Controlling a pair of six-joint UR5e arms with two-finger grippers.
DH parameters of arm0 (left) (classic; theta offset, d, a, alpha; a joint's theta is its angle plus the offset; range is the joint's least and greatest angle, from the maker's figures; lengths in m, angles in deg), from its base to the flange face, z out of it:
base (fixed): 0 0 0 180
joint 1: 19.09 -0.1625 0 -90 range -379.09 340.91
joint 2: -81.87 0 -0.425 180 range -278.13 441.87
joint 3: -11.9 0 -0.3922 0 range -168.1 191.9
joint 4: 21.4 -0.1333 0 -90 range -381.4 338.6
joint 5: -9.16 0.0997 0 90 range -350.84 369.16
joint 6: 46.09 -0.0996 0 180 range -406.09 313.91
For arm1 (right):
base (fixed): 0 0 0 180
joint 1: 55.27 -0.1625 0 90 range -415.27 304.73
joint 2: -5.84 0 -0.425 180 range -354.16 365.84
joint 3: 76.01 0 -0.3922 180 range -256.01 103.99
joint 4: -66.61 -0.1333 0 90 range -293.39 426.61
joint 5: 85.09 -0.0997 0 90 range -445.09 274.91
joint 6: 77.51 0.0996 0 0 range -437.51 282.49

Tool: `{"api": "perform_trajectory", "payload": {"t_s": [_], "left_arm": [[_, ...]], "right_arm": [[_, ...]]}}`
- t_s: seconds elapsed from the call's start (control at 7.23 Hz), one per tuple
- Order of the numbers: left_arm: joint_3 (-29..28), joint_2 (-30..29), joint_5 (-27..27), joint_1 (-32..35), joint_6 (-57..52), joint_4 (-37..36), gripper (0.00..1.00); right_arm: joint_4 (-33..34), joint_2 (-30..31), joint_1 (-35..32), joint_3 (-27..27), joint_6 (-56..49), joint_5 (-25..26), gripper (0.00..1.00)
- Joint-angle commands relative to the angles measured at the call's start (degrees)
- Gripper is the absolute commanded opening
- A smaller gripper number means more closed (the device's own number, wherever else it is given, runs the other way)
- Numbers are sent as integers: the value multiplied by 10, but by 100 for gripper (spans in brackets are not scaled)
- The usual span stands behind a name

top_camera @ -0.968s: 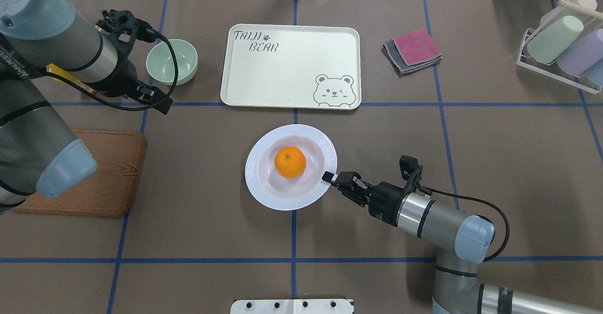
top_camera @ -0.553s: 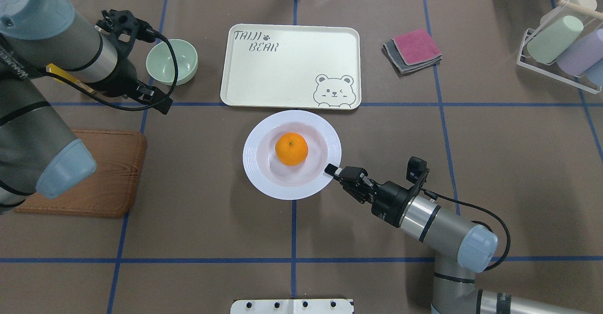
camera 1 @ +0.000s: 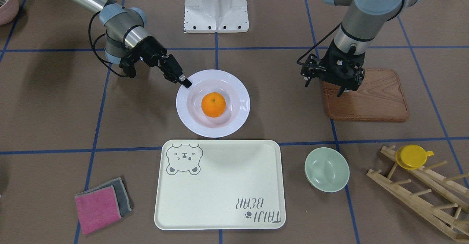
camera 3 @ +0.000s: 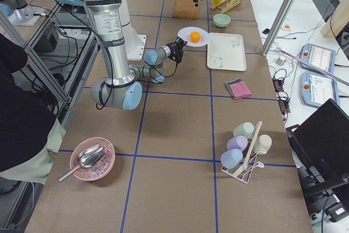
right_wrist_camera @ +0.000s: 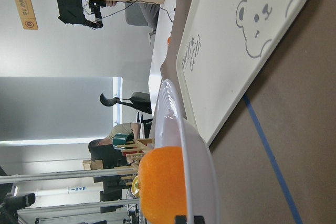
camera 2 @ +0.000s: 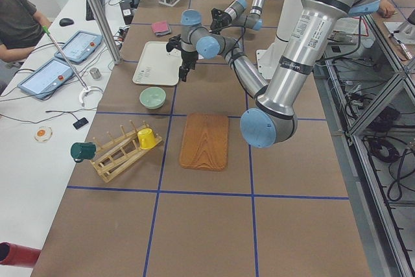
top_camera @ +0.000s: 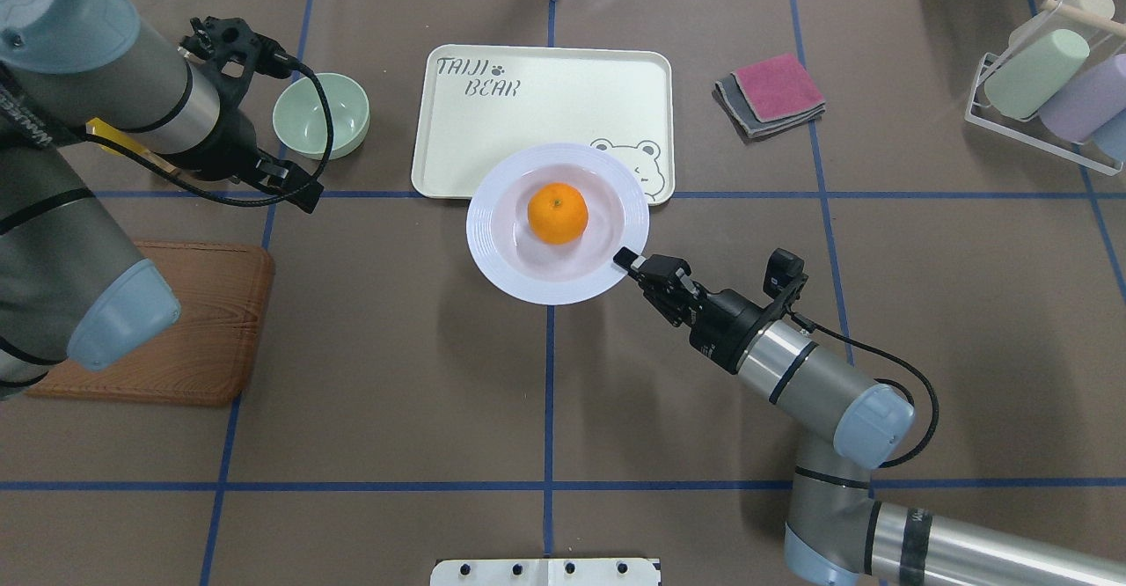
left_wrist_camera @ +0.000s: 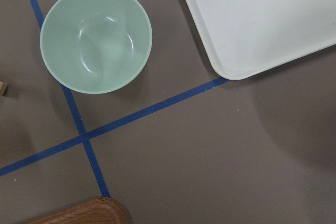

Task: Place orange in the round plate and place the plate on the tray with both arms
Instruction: 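Slide the plate with the right gripper onto the cream bear tray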

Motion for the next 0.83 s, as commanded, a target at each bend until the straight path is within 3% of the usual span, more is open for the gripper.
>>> {"api": "perform_trajectory", "payload": {"t_s": [0.0, 0.14, 0.41, 0.69], "left_arm": [[33, -2, 1, -1, 0, -47, 99], [42, -2, 1, -1, 0, -58, 99], [42, -2, 1, -2, 0, -59, 99], [43, -4, 0, -2, 0, -59, 99]], "right_arm": [[154, -88, -55, -43, 55, 13, 0], [213, -96, -69, -46, 105, 21, 0], [256, -163, -75, -127, 208, 77, 0], [312, -187, -73, -137, 266, 90, 0]]}}
